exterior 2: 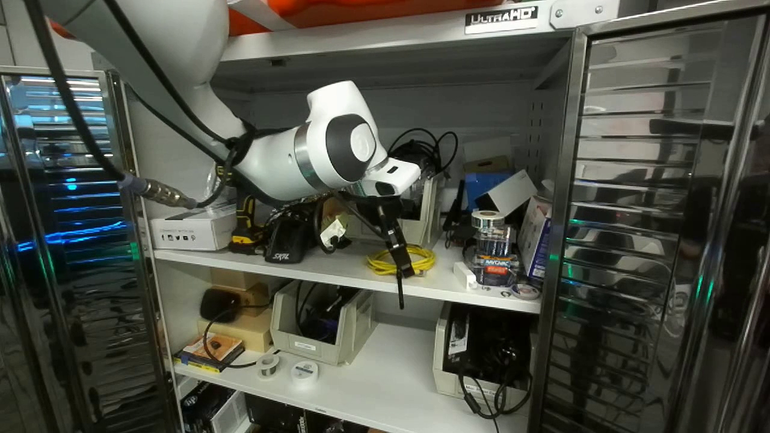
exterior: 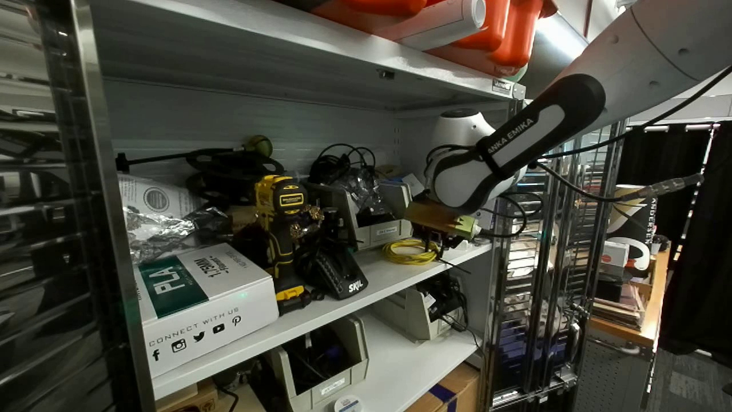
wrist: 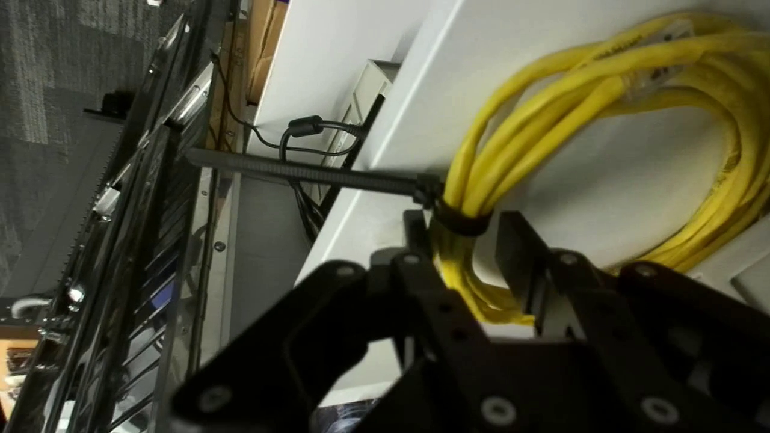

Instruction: Pick up the yellow cable and put it in the storage object

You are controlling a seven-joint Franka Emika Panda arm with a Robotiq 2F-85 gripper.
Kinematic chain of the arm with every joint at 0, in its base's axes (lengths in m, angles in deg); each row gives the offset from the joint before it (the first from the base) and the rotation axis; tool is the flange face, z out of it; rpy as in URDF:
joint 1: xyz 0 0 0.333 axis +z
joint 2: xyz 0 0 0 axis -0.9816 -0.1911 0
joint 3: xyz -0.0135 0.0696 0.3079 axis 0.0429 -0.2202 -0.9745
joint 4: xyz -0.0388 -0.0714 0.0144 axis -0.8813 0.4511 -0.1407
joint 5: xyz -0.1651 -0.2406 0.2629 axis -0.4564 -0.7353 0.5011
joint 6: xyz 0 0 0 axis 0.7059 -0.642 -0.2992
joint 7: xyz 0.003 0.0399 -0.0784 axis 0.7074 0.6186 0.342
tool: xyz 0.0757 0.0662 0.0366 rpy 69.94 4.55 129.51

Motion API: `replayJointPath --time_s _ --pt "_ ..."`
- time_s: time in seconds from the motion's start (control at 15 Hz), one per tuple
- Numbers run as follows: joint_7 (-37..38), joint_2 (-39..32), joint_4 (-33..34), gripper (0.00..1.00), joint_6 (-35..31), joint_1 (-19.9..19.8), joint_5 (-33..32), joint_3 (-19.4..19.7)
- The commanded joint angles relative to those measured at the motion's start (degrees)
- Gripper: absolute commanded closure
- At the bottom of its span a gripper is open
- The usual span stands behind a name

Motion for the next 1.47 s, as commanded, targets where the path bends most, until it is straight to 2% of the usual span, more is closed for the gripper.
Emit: replayJointPath --time_s 0.0,0.33,0.67,1.07,1.4 --pt "-1.1 3.01 -2.23 0.86 2.66 0.8 0.29 0.91" --pt "-3.65 6.78 -7.18 0.85 4.86 -0.7 3.61 0.08" --pt "-2.14 14.57 -15.58 0.84 2.31 -1.61 1.26 0.72" --pt "1.26 25.19 -23.36 0.85 -5.97 -5.2 -1.7 -0.36" --pt "-0.88 26.86 -22.93 0.86 -13.46 -7.38 -3.57 -3.71"
